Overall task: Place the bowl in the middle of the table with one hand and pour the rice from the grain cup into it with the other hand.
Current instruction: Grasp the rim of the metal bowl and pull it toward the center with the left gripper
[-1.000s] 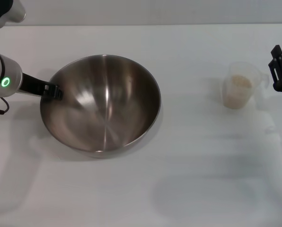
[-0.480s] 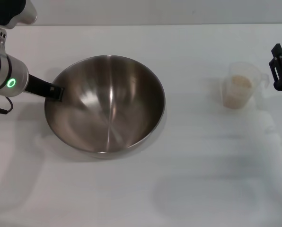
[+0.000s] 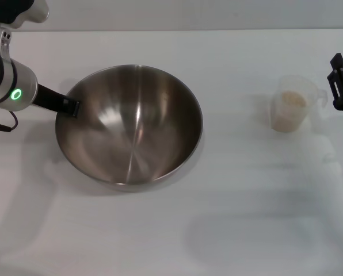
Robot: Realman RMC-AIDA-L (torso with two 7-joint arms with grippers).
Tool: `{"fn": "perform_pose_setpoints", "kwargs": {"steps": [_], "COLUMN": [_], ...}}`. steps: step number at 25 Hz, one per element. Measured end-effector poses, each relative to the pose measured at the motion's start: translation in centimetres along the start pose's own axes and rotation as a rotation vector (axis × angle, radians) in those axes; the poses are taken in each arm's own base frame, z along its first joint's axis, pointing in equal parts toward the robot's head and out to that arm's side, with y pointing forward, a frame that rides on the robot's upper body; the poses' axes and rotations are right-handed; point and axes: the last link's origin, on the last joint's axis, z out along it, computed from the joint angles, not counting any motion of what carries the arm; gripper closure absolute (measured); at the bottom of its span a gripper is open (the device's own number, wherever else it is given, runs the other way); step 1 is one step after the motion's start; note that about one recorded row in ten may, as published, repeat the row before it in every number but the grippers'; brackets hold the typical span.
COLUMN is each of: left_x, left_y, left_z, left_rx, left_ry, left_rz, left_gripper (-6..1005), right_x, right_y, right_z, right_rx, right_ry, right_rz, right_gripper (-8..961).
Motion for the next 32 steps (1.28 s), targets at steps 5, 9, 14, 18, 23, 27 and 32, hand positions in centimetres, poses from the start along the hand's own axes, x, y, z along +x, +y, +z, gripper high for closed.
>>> {"fn": "perform_pose_setpoints", "kwargs": {"steps": [5,9,14,18,23,27,32], "left_x": [0.1,0.4,0.9,1.4,1.8,2.2,2.8], "left_y": [0.0,0.2,0.1,-0.3,-0.4,-0.4,-0.2], "left_z": [-0.1,-0.1,-0.4,-0.8,-0.7,-0.4,-0.4], "left_rx": [-0.001,-0.009,-0.067,-0.142,-0.162,-0.181,-0.231], "left_ry": [-0.01,-0.008,0.018,0.057,0.061,0.053,0.051], "left_rz": [0.02,0.035,0.04,0.028,0.037,0.038,0.046], "left_gripper": [921,925,929,937,952,964,963], "right_x": [0.0,0.0,0.0,0.0,0.0,0.0,0.0], "right_y": [0.0,0.0,0.0,-0.1,-0.1,-0.1,0.0], "right_z": [0.0,0.0,0.0,0.0,0.0,0.0,0.0], "right_rx": [0.0,0.0,0.0,0.001,0.0,0.0,-0.001], "right_ry": [0.0,0.0,0.0,0.0,0.0,-0.001,-0.003], "right_rz": [0.0,0.0,0.0,-0.002,-0.001,-0.001,-0.001], "right_gripper": [407,408,408,407,407,408,407]}}
